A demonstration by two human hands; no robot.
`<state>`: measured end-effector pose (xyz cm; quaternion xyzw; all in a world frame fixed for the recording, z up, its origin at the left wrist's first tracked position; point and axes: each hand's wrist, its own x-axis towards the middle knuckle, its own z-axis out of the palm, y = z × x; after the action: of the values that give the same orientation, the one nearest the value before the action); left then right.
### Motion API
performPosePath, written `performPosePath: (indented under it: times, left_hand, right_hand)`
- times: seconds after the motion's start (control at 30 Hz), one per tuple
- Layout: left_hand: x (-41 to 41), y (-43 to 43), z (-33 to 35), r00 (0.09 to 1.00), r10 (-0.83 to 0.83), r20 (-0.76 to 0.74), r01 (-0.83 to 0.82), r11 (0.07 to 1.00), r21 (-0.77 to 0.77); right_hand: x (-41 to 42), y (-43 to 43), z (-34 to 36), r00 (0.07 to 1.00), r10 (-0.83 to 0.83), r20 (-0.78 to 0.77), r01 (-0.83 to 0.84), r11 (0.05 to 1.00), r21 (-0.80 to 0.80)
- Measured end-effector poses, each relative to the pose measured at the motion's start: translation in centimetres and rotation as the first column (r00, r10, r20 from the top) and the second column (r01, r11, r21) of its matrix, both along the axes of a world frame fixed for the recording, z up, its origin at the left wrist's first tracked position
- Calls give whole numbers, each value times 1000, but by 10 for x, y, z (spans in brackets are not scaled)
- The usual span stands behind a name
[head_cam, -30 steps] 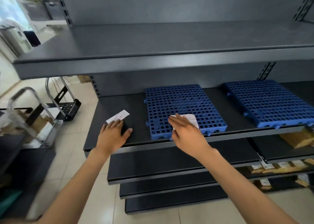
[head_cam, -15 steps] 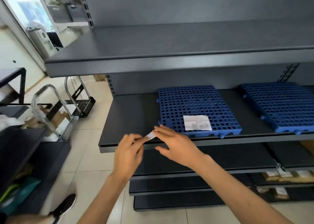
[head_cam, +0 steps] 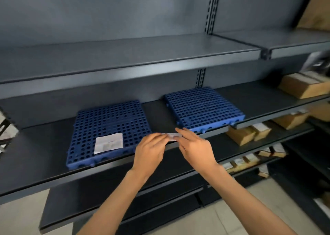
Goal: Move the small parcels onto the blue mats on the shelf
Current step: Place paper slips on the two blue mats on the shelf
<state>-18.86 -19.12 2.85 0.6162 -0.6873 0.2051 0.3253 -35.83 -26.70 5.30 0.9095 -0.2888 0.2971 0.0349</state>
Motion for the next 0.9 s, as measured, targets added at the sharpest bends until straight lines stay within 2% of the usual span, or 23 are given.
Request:
performPosePath:
  times: [0.1,0.2,0.33,0.47,0.57,0.67,0.8,0.9]
  left_hand:
    - [-53,-58,4,999,-12,32,11,1000,20]
    - [-96,-111,10,999,16,41,-20,996,89]
    - [-136,-168,11,995,56,78,-78,945,317]
    - [-155,-206,-3,996,94,14,-89,880,467]
    - [-163,-215,-13,989,140,-37,-108,885,453]
    - [-163,-221,-24,986,166,-13,-141,874,465]
    - [-165,-221,-33,972,203,-115,-133,888,441]
    - [-173,-225,-27,951,248,-186,-168,917,362]
  right_hand:
    - [-64,-37,-4,994,-110,-28,111,993,46]
    - [-117,-62,-11,988,-140,-59,145,986,84]
    - [-149,-103,-14,981,-133,-141,147,984,99]
    - [-147,-149,-16,977,-50,-206,90,977,193]
    - [-139,-177,-24,959,13,-283,57,969,239]
    - [-139,-201,-34,940,58,-335,33,965,262]
    - [-146,-220,-43,957,146,-252,-76,961,265]
    - [-152,-228,-42,963,226,-147,-182,947,265]
